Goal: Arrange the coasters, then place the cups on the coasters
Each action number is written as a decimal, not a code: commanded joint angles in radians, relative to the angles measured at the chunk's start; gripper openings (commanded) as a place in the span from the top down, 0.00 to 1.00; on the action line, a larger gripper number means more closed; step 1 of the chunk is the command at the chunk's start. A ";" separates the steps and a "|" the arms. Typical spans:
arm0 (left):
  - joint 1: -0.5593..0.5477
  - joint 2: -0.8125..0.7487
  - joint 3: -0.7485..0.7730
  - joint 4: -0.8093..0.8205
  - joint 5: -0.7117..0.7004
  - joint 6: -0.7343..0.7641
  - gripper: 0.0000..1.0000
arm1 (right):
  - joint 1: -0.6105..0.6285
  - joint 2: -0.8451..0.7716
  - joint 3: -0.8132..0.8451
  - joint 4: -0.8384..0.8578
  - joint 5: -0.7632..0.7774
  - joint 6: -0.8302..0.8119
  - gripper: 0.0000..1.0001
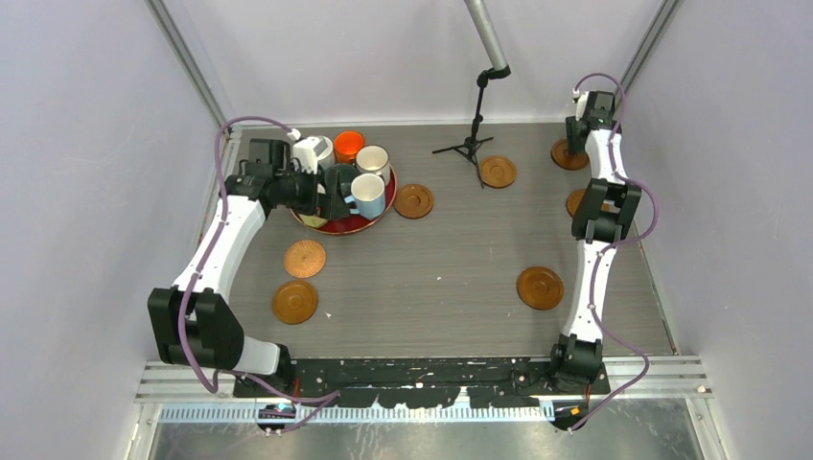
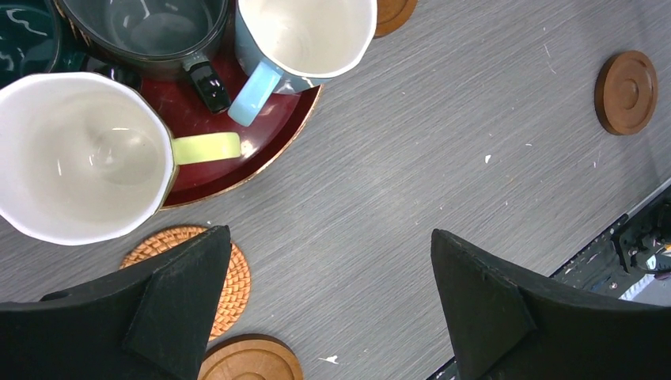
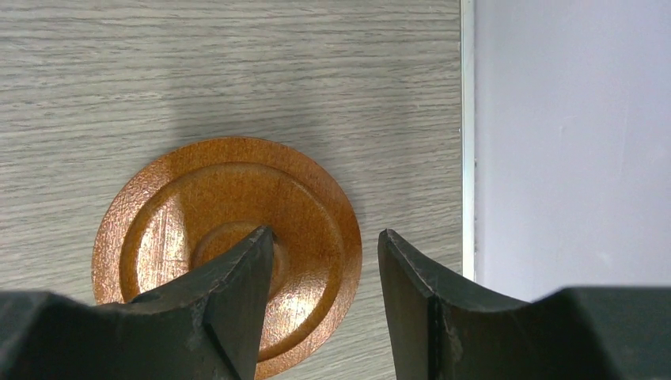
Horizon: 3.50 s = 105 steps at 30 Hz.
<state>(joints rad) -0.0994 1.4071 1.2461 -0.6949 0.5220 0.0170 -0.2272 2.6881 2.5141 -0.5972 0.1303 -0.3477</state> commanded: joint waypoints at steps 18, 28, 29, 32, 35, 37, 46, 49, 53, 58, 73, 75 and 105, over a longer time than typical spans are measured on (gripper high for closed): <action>0.006 -0.102 0.038 -0.095 0.075 0.083 0.00 | -0.098 -0.601 -0.546 -0.276 -0.347 -0.022 0.37; 0.005 -0.150 -0.005 -0.069 0.089 0.078 0.00 | -0.161 -0.587 -0.691 -0.265 -0.290 -0.096 0.41; 0.006 -0.149 -0.005 -0.071 0.089 0.077 0.00 | -0.160 -0.580 -0.699 -0.254 -0.283 -0.098 0.41; 0.006 -0.145 -0.005 -0.070 0.086 0.077 0.00 | -0.160 -0.551 -0.715 -0.215 -0.250 -0.099 0.42; 0.006 -0.141 -0.001 -0.069 0.082 0.077 0.00 | -0.160 -0.514 -0.713 -0.192 -0.217 -0.099 0.42; 0.006 -0.136 0.003 -0.069 0.080 0.075 0.00 | -0.161 -0.490 -0.708 -0.187 -0.201 -0.102 0.43; 0.006 -0.120 0.014 -0.064 0.074 0.069 0.00 | -0.155 -0.436 -0.712 -0.186 -0.246 -0.095 0.49; 0.006 -0.115 0.017 -0.062 0.072 0.067 0.00 | -0.141 -0.432 -0.713 -0.187 -0.262 -0.089 0.52; 0.006 -0.109 0.019 -0.061 0.071 0.064 0.00 | -0.122 -0.418 -0.692 -0.185 -0.261 -0.081 0.53; 0.006 -0.107 0.021 -0.056 0.069 0.060 0.00 | -0.111 -0.375 -0.624 -0.195 -0.251 -0.068 0.54; 0.006 -0.091 0.029 -0.049 0.061 0.058 0.00 | -0.096 -0.369 -0.493 -0.259 -0.271 -0.045 0.53; 0.006 -0.096 0.031 -0.051 0.062 0.058 0.00 | -0.097 -0.422 -0.515 -0.268 -0.283 -0.055 0.52; 0.006 -0.212 -0.037 -0.073 0.099 0.092 0.00 | 0.080 -1.087 -1.470 -0.258 -0.243 -0.300 0.23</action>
<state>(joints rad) -0.0994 1.2278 1.2106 -0.7776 0.5968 0.0914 -0.1787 1.6569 1.0958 -0.9501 -0.1951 -0.6289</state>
